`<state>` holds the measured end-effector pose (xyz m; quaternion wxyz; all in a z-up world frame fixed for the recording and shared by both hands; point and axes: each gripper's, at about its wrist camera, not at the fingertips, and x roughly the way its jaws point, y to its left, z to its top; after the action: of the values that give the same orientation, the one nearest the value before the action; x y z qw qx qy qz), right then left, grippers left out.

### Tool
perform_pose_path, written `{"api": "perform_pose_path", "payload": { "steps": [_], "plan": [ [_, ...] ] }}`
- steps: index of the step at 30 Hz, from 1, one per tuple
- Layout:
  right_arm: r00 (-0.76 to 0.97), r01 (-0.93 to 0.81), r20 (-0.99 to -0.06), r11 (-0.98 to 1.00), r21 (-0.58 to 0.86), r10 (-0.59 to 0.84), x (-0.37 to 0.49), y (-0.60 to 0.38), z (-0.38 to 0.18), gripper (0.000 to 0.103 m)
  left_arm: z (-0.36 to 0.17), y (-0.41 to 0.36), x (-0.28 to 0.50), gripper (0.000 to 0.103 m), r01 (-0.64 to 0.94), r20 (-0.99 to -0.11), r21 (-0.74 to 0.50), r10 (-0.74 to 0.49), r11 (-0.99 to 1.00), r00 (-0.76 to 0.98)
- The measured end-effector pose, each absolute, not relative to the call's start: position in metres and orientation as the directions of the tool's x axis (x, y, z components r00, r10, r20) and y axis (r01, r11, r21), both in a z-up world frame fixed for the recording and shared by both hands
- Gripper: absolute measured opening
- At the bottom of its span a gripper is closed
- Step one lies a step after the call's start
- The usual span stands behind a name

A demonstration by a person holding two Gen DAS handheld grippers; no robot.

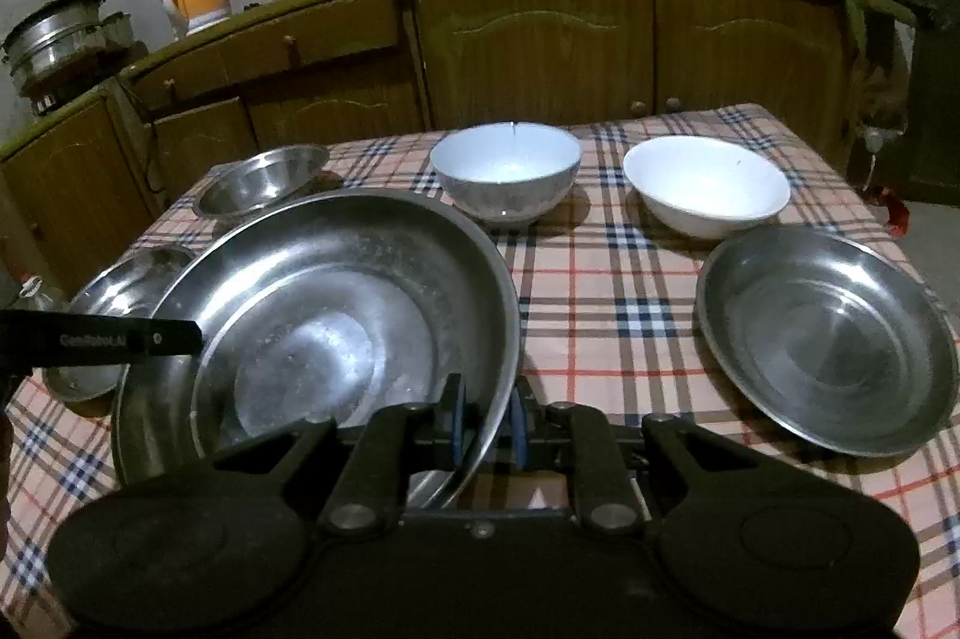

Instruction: Organize plates and bowls

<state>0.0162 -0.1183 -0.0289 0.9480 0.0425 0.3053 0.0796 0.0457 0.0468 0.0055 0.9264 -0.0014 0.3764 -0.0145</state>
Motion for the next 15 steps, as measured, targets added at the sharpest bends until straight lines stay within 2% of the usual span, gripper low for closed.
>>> {"api": "perform_pose_path", "payload": {
  "steps": [8,15],
  "plan": [
    [0.819,-0.115,-0.552,0.987,0.108,0.156,-0.003,-0.126,-0.007,0.021,0.027,0.038,0.032,0.026,0.042,-0.679,-0.021,-0.045,0.999,0.733],
    [0.795,-0.084,-0.589,0.989,0.124,0.142,-0.019,-0.137,0.012,0.022,0.041,0.028,0.022,0.026,0.066,-0.703,-0.034,-0.071,0.997,0.707]
  ]
}}
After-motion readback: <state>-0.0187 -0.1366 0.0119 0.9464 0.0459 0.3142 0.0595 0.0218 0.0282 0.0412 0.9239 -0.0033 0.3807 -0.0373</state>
